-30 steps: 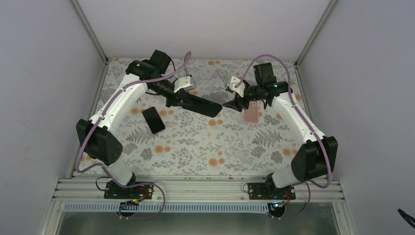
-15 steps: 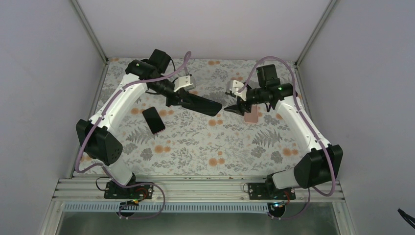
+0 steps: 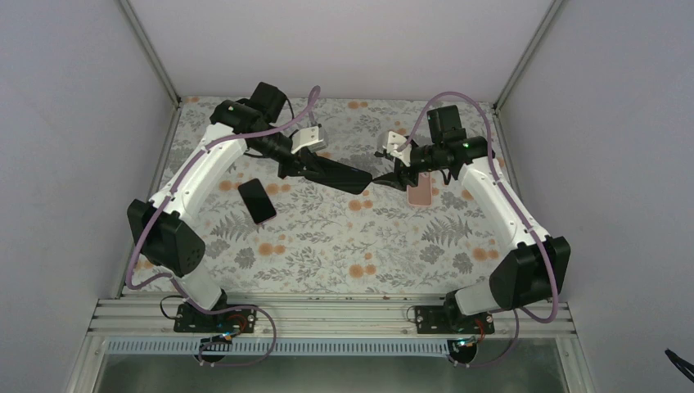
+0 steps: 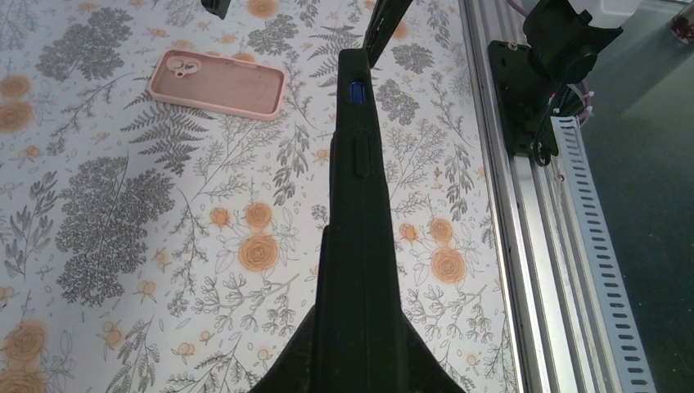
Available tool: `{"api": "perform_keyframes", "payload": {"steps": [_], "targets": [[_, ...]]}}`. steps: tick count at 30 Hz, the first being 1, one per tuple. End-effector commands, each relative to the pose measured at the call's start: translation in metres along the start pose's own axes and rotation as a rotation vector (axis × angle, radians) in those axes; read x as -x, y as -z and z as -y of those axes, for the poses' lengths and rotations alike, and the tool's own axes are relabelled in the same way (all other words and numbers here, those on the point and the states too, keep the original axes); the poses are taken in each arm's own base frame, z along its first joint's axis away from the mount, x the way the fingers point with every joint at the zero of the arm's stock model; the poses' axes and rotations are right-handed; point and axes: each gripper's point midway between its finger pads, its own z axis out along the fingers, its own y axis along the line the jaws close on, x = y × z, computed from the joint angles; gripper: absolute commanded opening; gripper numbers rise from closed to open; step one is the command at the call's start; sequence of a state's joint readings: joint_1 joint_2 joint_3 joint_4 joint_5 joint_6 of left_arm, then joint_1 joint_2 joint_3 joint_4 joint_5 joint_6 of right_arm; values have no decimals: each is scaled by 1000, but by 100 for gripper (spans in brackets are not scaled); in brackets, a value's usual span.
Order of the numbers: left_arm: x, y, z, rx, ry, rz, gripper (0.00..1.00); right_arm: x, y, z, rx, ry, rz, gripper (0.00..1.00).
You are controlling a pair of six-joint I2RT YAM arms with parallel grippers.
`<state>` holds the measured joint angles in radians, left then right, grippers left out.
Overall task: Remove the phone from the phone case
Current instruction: Remove the phone case from the phone.
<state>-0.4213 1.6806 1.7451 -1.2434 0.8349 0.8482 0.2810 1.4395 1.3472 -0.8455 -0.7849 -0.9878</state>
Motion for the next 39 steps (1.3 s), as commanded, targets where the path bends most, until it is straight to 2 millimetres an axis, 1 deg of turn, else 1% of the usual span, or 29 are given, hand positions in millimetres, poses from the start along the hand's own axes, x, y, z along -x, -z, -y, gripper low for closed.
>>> {"api": "perform_keyframes", "payload": {"steps": [1, 9, 13, 17, 19, 25, 30, 33, 36, 39], "targets": [[22, 3, 5, -16, -57, 74, 2, 15, 0, 3, 6, 9, 46, 73], [20, 1, 7, -27, -53, 74, 2, 14, -3, 13, -14, -4, 40, 71], [18, 0, 10, -34, -51, 69, 2, 9, -5, 25, -65, -17, 11, 69], [17, -1, 16, -57, -49, 69, 2, 4, -6, 46, -144, -29, -28, 67], [15, -3, 17, -64, -48, 62, 2, 4, -6, 54, -163, -28, -37, 67], [13, -5, 18, -69, -50, 55, 2, 9, -4, 67, -197, -12, -46, 67], [10, -7, 20, -83, -46, 46, 2, 9, -4, 77, -223, -2, -66, 67], [10, -8, 20, -85, -45, 44, 2, 10, -4, 80, -227, 1, -66, 67], [11, -8, 19, -81, -46, 49, 2, 12, -5, 79, -214, 0, -56, 67], [12, -8, 17, -69, -49, 48, 2, 12, -7, 72, -188, 9, -58, 67]]}}
